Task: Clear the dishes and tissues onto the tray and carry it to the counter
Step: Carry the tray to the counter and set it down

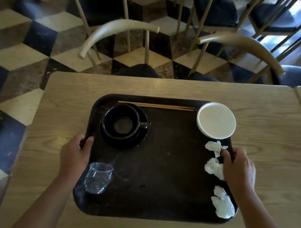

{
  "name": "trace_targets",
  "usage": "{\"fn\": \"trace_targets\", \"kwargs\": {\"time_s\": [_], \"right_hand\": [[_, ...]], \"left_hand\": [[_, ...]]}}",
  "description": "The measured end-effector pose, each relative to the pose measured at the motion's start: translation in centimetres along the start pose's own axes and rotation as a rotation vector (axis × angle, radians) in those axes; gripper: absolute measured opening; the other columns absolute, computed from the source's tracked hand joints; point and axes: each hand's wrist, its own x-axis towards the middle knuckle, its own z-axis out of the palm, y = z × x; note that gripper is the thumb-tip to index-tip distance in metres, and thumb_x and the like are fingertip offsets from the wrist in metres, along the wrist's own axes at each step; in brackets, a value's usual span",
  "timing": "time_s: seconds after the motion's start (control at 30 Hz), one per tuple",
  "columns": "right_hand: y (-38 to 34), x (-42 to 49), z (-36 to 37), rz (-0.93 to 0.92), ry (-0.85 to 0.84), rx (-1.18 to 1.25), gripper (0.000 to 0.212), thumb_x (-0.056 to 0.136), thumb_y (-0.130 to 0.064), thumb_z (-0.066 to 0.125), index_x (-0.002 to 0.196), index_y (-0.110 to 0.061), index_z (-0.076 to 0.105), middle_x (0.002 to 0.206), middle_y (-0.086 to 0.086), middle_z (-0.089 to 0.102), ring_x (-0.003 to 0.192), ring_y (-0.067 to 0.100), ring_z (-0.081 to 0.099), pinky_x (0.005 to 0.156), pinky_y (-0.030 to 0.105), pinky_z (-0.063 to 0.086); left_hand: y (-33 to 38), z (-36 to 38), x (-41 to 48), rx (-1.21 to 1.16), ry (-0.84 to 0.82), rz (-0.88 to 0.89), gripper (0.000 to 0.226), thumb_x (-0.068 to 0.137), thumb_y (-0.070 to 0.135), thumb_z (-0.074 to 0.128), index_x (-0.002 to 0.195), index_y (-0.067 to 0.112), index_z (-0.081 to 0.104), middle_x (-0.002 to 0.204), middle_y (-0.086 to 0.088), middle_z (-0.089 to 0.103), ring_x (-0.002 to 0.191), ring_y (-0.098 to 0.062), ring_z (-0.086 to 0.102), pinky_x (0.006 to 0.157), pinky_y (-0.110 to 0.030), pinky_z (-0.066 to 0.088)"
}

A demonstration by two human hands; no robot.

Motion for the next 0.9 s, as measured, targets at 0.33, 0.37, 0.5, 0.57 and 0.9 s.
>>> {"fn": "trace_targets", "kwargs": {"time_s": [0.33, 0.37, 0.5, 0.57, 0.9], "right_hand": [[-3.1, -0.2, -8.3, -0.067, 0.052, -0.012, 0.023, 0.094, -0.031, 0.06, 0.082, -0.012, 0.055, 0.068, 0.007, 0.061, 0.067, 0.034, 0.058, 0.059, 0.038, 0.044], [-3.3, -0.2, -8.9, -0.077, 0.059, -0.01, 0.024, 0.093, -0.031, 0.06, 0.081, -0.012, 0.054, 0.068, 0.007, 0.061, 0.067, 0.035, 0.058, 0.059, 0.039, 0.045], [-4.6, -0.5, -11.1, -0.096, 0.069, -0.018, 0.027, 0.093, -0.034, 0.059, 0.08, -0.011, 0.055, 0.068, 0.006, 0.058, 0.068, 0.034, 0.054, 0.06, 0.039, 0.041], [-5.0, -0.7, -11.9, -0.107, 0.055, -0.024, 0.028, 0.092, -0.036, 0.059, 0.08, -0.01, 0.056, 0.069, 0.007, 0.059, 0.069, 0.034, 0.055, 0.06, 0.039, 0.041], [-6.1, -2.7, -14.3, -0.298, -0.016, -0.068, 0.024, 0.095, -0.032, 0.058, 0.079, -0.014, 0.056, 0.062, 0.001, 0.053, 0.061, 0.029, 0.049, 0.055, 0.036, 0.036]], "left_hand": [[5.4, -6.0, 0.9, 0.003, 0.042, 0.095, 0.028, 0.095, 0.027, 0.06, 0.073, 0.01, 0.06, 0.064, -0.006, 0.058, 0.061, -0.02, 0.054, 0.055, -0.031, 0.038], [5.7, -6.5, 1.0, 0.0, 0.042, 0.081, 0.029, 0.094, 0.029, 0.059, 0.072, 0.01, 0.059, 0.063, -0.007, 0.058, 0.061, -0.023, 0.055, 0.055, -0.033, 0.039], [7.5, -8.9, 0.3, -0.009, 0.065, 0.076, 0.034, 0.094, 0.031, 0.061, 0.066, 0.011, 0.055, 0.062, -0.008, 0.056, 0.06, -0.022, 0.052, 0.053, -0.034, 0.037], [8.0, -10.2, -0.4, 0.007, 0.075, 0.083, 0.033, 0.094, 0.03, 0.061, 0.068, 0.01, 0.057, 0.063, -0.005, 0.056, 0.06, -0.017, 0.05, 0.053, -0.032, 0.035], [4.8, -13.0, -9.7, 0.012, 0.216, -0.088, 0.034, 0.093, 0.035, 0.06, 0.069, 0.011, 0.06, 0.066, -0.012, 0.06, 0.066, -0.029, 0.057, 0.062, -0.044, 0.043]]}}
